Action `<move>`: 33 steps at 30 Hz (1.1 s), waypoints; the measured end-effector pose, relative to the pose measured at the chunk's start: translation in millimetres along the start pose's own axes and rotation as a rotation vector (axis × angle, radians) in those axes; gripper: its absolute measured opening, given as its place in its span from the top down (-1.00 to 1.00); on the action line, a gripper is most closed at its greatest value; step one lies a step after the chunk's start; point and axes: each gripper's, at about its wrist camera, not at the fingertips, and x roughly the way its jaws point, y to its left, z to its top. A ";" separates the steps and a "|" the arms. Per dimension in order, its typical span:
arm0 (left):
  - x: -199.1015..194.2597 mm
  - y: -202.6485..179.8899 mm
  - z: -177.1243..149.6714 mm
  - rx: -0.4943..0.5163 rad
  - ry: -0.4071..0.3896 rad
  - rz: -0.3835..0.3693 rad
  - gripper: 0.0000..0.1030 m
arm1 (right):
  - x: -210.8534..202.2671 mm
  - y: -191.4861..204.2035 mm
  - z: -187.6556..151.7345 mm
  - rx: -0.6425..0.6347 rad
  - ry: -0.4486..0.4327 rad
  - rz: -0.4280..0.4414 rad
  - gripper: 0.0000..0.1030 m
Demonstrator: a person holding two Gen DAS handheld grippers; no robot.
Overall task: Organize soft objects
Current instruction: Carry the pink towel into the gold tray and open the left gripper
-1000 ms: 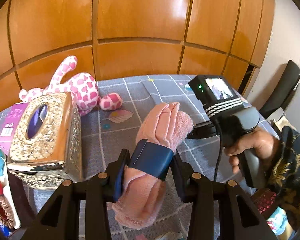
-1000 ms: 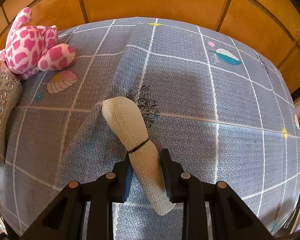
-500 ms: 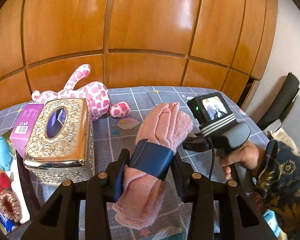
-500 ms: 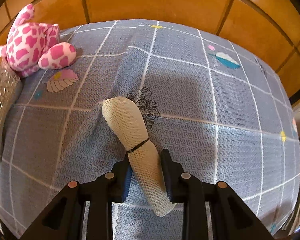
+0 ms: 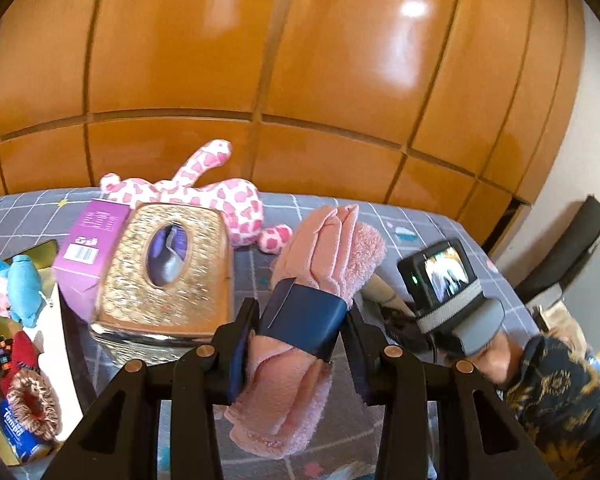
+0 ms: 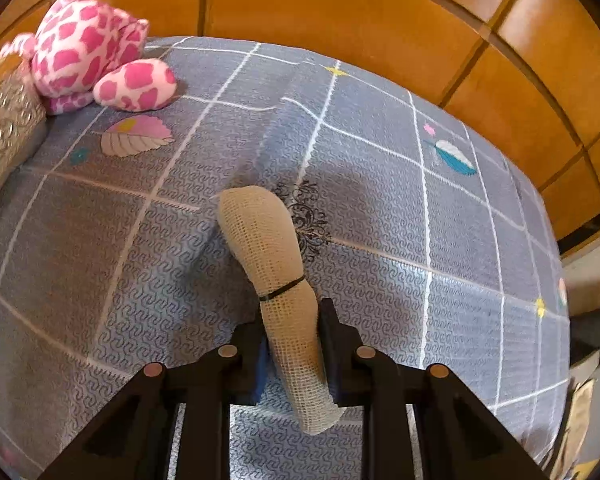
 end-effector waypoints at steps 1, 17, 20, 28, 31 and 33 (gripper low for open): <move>-0.9 4.4 2.0 -0.008 -0.003 0.005 0.19 | -1.1 3.0 -1.1 -0.012 -0.004 -0.008 0.61; -41.9 115.5 9.3 -0.245 -0.074 0.175 0.19 | -6.9 13.6 -2.3 -0.058 -0.017 -0.045 0.66; -49.6 152.0 3.0 -0.318 -0.072 0.238 0.19 | -9.4 15.0 -3.2 -0.067 -0.018 -0.052 0.66; -47.7 240.4 -21.4 -0.426 -0.013 0.444 0.19 | -9.1 14.9 -2.7 -0.074 -0.017 -0.055 0.66; -37.7 266.4 -33.1 -0.451 0.036 0.510 0.17 | -8.8 15.3 -2.9 -0.073 -0.017 -0.056 0.66; -34.4 276.5 -40.1 -0.465 0.050 0.527 0.12 | -8.3 14.9 -2.6 -0.068 -0.015 -0.053 0.66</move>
